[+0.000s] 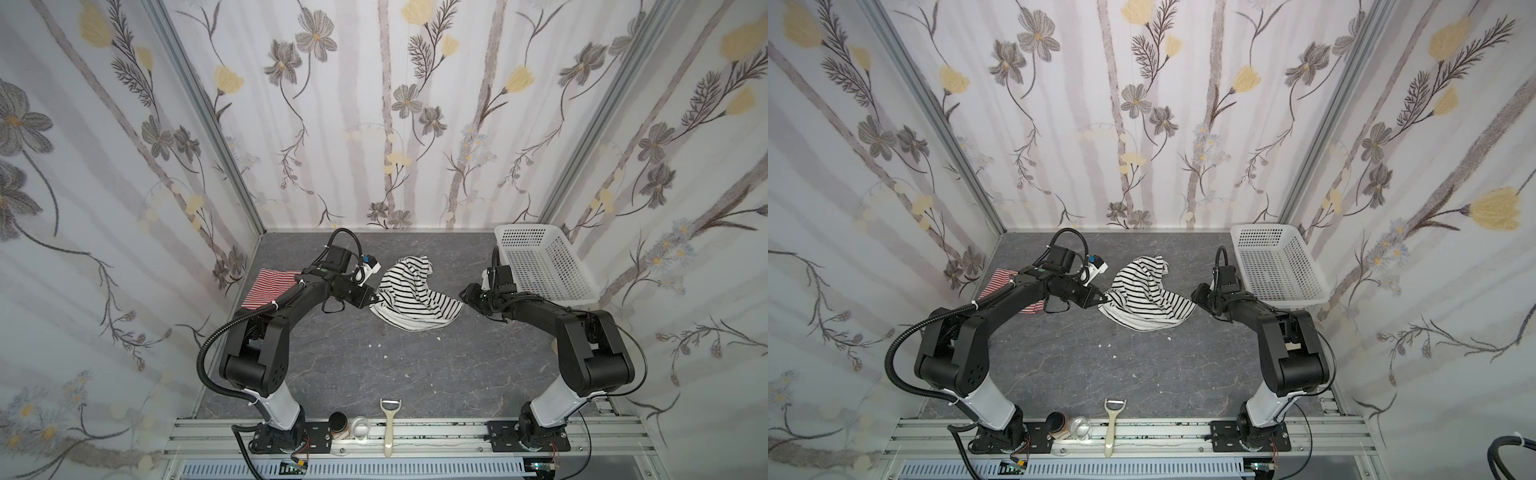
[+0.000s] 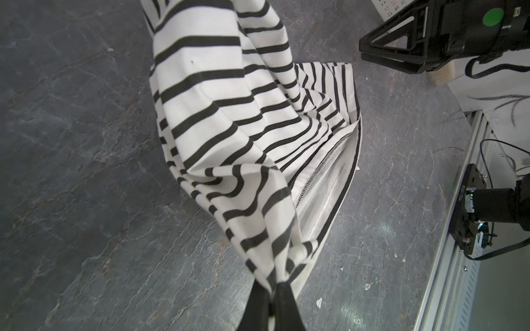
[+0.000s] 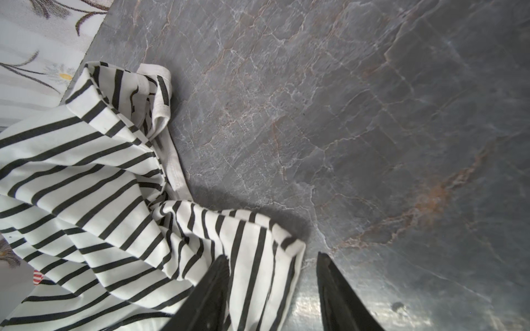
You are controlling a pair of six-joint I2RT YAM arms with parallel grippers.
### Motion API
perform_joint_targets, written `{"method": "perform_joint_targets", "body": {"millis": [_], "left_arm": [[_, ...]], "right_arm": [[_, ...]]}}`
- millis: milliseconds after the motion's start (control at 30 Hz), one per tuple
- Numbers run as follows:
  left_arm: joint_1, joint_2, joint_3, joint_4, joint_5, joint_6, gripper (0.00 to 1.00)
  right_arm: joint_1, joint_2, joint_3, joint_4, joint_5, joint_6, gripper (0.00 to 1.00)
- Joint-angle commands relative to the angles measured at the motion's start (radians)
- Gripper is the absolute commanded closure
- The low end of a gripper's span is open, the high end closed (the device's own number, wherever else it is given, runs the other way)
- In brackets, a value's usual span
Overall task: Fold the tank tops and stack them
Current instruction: 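Spread the shirt on the table, left gripper pulling away from the right gripper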
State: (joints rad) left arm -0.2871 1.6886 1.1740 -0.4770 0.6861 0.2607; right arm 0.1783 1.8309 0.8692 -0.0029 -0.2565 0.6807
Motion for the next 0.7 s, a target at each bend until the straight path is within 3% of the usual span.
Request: {"method": "perform_joint_targets", "body": {"millis": [0,667], "left_arm": [[0.038,-0.001,-0.023,-0.021,0.075,0.03,1.0],[0.15,0.114,-0.11,-0.021,0.041,0.094,0.98]], "right_arm": [[0.001,0.016,0.002,0.052,-0.032,0.019,0.5],[0.049,-0.024,-0.13,0.063,-0.046,0.023,0.58]]}}
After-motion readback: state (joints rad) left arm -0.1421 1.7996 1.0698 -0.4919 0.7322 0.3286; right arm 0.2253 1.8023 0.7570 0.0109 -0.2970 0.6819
